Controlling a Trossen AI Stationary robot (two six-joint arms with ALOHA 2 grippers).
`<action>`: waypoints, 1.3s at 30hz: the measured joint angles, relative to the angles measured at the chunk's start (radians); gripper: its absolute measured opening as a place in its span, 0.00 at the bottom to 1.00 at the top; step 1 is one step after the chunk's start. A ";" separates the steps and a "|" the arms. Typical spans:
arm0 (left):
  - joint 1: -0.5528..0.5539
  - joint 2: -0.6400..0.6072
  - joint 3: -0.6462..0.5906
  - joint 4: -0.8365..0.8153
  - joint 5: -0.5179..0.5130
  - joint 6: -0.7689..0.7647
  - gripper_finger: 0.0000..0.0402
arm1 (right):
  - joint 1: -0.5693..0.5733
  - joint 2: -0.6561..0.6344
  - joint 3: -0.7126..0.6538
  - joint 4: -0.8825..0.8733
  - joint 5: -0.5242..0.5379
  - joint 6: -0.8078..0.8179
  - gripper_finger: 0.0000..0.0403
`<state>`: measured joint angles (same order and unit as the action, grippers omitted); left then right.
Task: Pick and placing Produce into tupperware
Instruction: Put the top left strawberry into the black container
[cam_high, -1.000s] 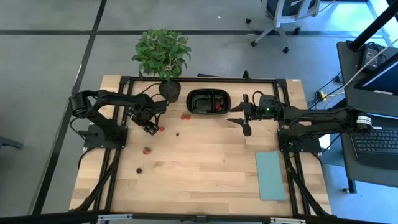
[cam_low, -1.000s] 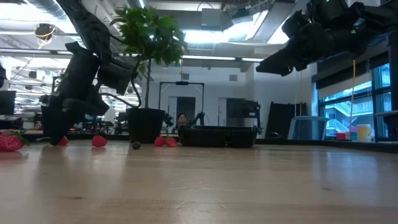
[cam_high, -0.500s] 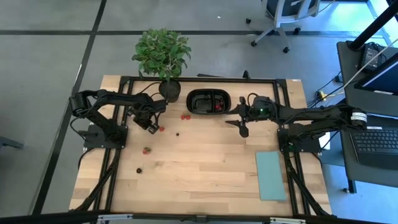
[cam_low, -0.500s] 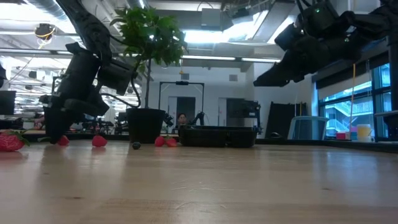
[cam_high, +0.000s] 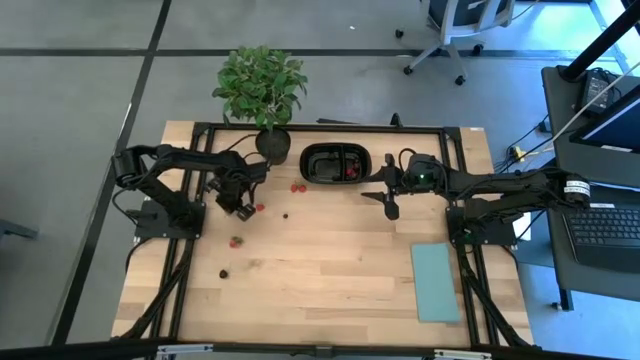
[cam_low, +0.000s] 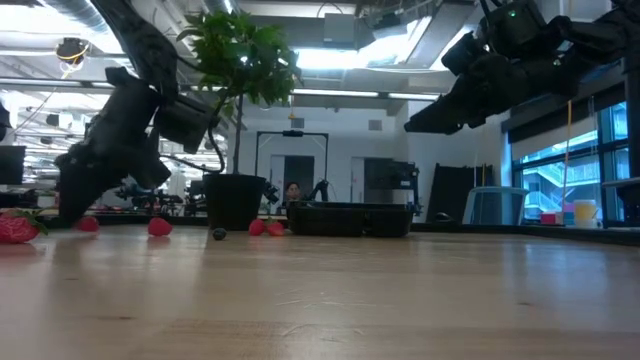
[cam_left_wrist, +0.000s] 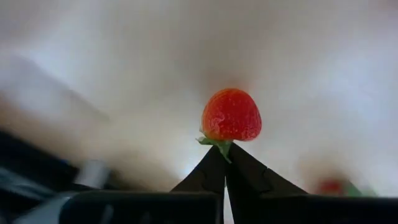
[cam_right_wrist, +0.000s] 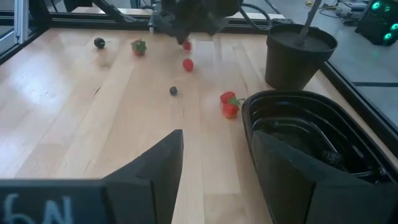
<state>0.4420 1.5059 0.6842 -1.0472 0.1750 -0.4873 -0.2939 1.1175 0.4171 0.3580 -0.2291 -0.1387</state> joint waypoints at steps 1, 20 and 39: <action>-0.009 0.000 0.000 -0.004 0.047 0.016 0.01 | 0.000 0.000 0.000 0.000 0.000 0.000 0.49; -0.232 -0.001 0.154 0.097 0.453 0.085 0.00 | 0.000 0.000 0.000 0.000 0.000 0.000 0.49; -0.432 0.070 0.317 0.824 -0.069 0.323 0.00 | 0.000 0.000 0.000 -0.005 0.000 -0.023 0.49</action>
<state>0.0096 1.5759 1.0008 -0.2236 0.1063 -0.1644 -0.2935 1.1175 0.4171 0.3530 -0.2295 -0.1616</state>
